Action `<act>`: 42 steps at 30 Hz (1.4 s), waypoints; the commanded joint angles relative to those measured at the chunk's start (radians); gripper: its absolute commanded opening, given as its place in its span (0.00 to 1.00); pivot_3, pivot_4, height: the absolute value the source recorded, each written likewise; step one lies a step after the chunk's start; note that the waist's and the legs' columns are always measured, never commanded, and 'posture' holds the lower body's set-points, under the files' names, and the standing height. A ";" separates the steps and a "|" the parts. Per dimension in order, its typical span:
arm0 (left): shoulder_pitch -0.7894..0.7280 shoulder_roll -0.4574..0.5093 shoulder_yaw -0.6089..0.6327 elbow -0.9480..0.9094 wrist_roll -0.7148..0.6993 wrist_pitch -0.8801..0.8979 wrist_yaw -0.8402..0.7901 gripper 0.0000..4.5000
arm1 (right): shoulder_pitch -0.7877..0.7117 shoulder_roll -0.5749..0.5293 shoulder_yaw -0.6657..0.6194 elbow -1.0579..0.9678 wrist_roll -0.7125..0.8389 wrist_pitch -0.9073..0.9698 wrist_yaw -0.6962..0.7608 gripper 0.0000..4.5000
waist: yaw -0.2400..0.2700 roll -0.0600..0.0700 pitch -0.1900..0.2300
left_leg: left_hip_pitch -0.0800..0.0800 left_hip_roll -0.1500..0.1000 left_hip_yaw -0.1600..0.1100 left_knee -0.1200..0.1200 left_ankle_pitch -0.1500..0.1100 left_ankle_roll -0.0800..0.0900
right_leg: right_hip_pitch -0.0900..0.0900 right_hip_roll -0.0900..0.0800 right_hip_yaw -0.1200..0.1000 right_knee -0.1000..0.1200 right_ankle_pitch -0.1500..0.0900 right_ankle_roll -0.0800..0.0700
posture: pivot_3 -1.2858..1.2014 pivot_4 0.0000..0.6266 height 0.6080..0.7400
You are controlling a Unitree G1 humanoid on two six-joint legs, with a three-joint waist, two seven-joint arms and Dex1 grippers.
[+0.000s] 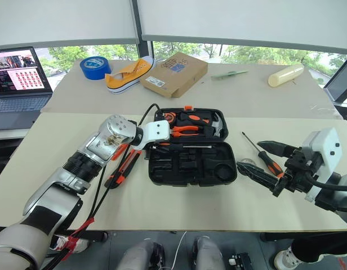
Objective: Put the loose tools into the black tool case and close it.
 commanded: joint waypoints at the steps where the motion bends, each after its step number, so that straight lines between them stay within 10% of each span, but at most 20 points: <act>1: -0.019 -0.005 0.021 0.006 0.016 -0.053 -0.015 0.21 | -0.003 0.000 -0.029 -0.024 0.013 -0.014 -0.012 1.00 | 0.001 0.000 0.000 | 0.000 0.000 0.000 0.000 0.000 0.000 | 0.000 0.000 0.000 0.000 0.000 0.000 | 0.52 0.24 0.93; 9: -0.035 -0.040 0.036 0.065 0.038 -0.082 -0.005 0.21 | -0.007 0.007 -0.006 -0.028 0.011 -0.024 -0.019 1.00 | 0.001 0.000 0.000 | 0.000 0.000 0.000 0.001 0.000 0.001 | 0.000 0.000 0.001 0.000 0.000 0.000 | 0.52 0.24 0.93; 18: -0.051 -0.055 0.092 -0.014 0.006 -0.015 -0.031 0.94 | -0.008 0.008 0.000 -0.028 0.019 -0.027 -0.011 1.00 | 0.008 0.000 0.000 | 0.000 0.000 0.000 0.002 -0.001 0.002 | 0.000 0.000 0.001 0.000 0.000 0.001 | 0.52 0.24 0.93; 23: -0.044 -0.064 0.105 -0.042 0.010 -0.004 -0.026 0.99 | -0.014 0.009 0.005 -0.022 0.022 -0.029 -0.004 1.00 | 0.008 0.000 0.000 | -0.001 0.000 0.000 0.002 -0.001 0.002 | 0.000 0.000 0.001 0.000 0.000 0.001 | 0.52 0.24 0.93; 35: -0.054 -0.116 0.090 0.109 0.052 -0.083 -0.001 0.05 | -0.026 0.037 0.023 0.009 0.013 -0.039 -0.016 1.00 | 0.009 0.000 0.000 | -0.001 -0.001 0.000 0.002 -0.001 0.002 | 0.000 0.000 0.000 0.000 0.001 0.001 | 0.52 0.24 0.93; 42: -0.049 -0.128 0.070 0.132 0.081 -0.097 0.005 0.01 | -0.023 0.040 0.022 0.011 0.023 -0.036 -0.021 1.00 | 0.010 0.000 0.000 | 0.000 -0.001 0.000 0.003 -0.001 0.002 | 0.001 0.000 0.000 0.000 0.001 0.001 | 0.52 0.24 0.93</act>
